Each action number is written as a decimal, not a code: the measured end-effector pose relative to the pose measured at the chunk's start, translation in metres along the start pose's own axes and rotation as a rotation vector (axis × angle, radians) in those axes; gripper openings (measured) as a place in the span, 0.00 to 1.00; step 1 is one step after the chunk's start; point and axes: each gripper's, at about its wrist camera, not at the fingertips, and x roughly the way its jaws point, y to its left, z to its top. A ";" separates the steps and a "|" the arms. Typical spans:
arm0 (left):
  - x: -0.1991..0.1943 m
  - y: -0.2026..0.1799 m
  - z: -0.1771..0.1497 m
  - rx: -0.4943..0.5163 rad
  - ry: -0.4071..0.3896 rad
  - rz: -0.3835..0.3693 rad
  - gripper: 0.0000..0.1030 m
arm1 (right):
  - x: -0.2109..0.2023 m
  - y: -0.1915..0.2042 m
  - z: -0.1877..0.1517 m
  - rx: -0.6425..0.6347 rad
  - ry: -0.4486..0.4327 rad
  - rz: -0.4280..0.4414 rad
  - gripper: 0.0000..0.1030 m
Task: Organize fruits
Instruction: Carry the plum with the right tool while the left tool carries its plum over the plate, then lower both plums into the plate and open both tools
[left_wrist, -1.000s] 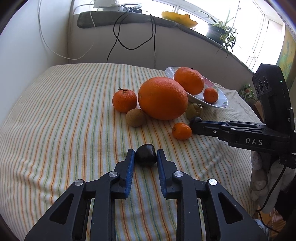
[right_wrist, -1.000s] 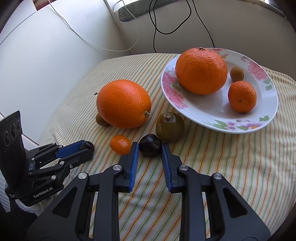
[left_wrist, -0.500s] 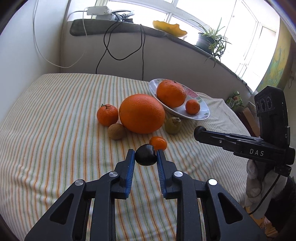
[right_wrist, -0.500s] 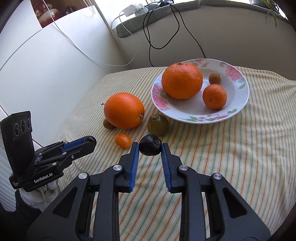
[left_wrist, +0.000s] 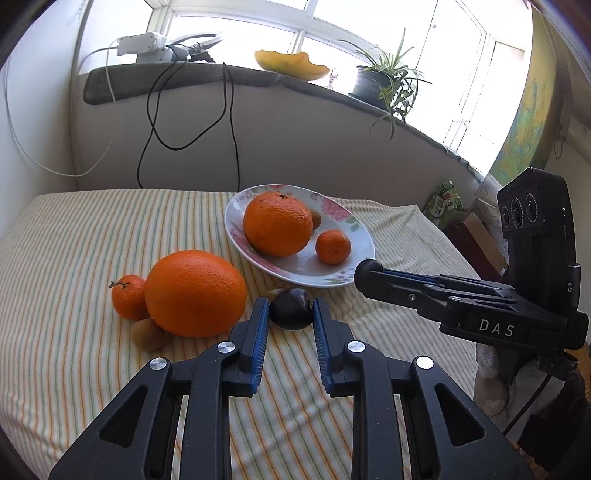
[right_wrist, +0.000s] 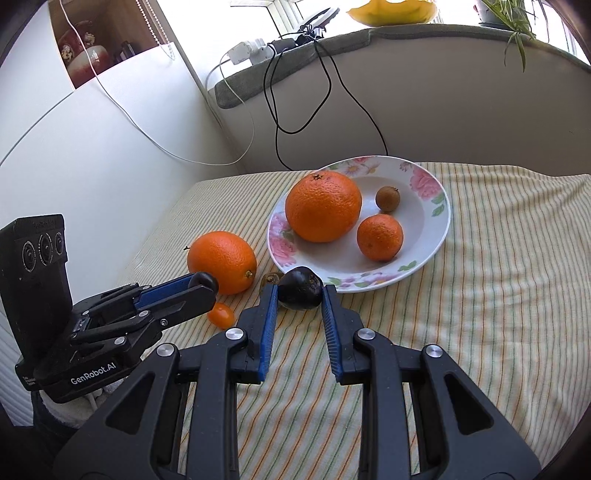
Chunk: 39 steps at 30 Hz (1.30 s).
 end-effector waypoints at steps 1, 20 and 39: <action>0.003 -0.003 0.002 0.003 0.000 -0.001 0.22 | 0.001 -0.002 0.002 0.002 -0.001 -0.002 0.25; 0.047 -0.015 0.023 0.049 0.025 0.029 0.22 | 0.027 -0.027 0.019 0.028 0.019 -0.017 0.25; 0.046 -0.012 0.030 0.041 0.001 0.068 0.39 | 0.031 -0.027 0.021 0.003 0.010 -0.047 0.26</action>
